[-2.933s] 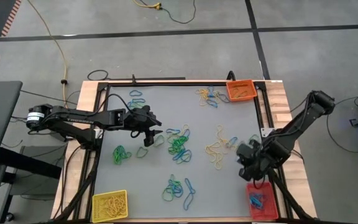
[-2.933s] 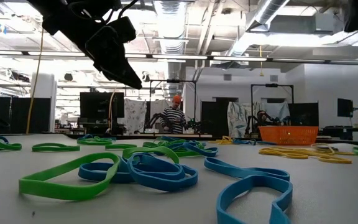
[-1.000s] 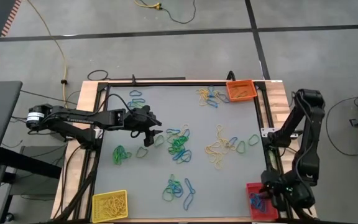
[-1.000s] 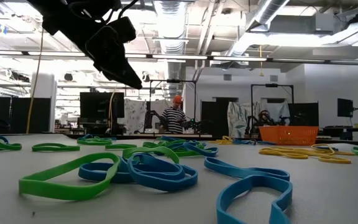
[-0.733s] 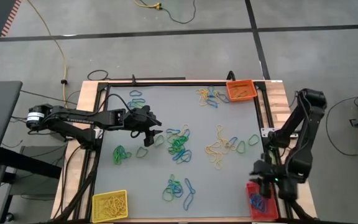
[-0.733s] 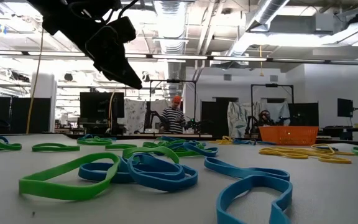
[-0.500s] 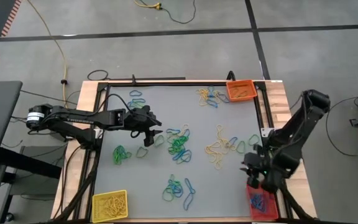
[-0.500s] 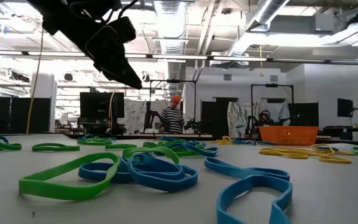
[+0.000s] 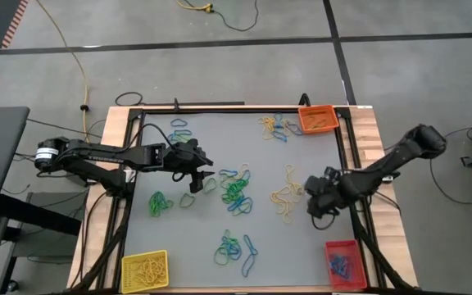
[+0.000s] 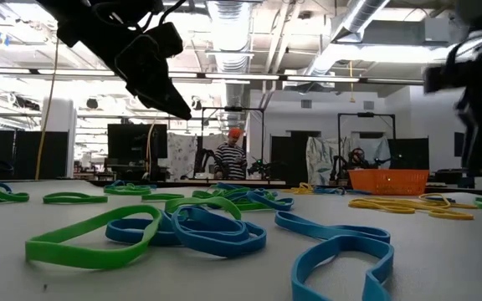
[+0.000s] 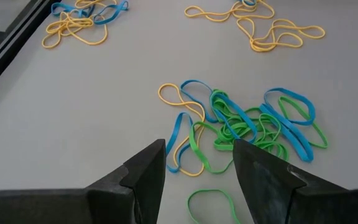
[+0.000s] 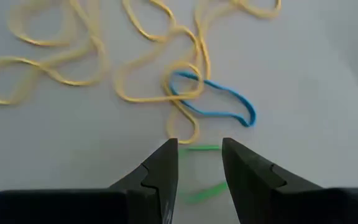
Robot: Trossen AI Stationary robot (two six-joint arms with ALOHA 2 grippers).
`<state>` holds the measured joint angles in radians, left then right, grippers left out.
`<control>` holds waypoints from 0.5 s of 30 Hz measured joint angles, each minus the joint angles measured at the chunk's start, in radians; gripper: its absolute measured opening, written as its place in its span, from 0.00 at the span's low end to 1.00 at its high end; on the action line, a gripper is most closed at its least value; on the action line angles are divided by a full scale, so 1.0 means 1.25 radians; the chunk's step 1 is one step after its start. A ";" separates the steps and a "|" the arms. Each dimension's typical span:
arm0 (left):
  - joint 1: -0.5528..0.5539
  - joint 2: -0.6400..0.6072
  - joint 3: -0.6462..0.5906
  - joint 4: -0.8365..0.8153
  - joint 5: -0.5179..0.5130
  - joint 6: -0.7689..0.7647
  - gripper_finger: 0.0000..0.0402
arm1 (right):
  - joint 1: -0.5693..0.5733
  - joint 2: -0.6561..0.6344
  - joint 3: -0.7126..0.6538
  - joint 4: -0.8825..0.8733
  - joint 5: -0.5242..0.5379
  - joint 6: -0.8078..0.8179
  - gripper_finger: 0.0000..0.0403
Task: Sort rubber bands into baskets
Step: Put the blue rubber band into the red bin
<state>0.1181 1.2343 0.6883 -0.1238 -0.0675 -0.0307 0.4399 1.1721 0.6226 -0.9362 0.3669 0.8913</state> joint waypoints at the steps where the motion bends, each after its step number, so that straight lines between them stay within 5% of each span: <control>1: 0.000 0.000 0.000 0.000 0.000 0.000 0.44 | -0.025 0.000 -0.016 0.016 -0.012 -0.020 0.38; 15: 0.000 0.000 0.000 0.000 0.000 0.000 0.44 | -0.301 -0.003 -0.149 0.234 -0.083 -0.202 0.38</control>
<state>0.1181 1.2344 0.6884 -0.1238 -0.0675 -0.0307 0.0635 1.1689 0.4358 -0.6433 0.2628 0.6390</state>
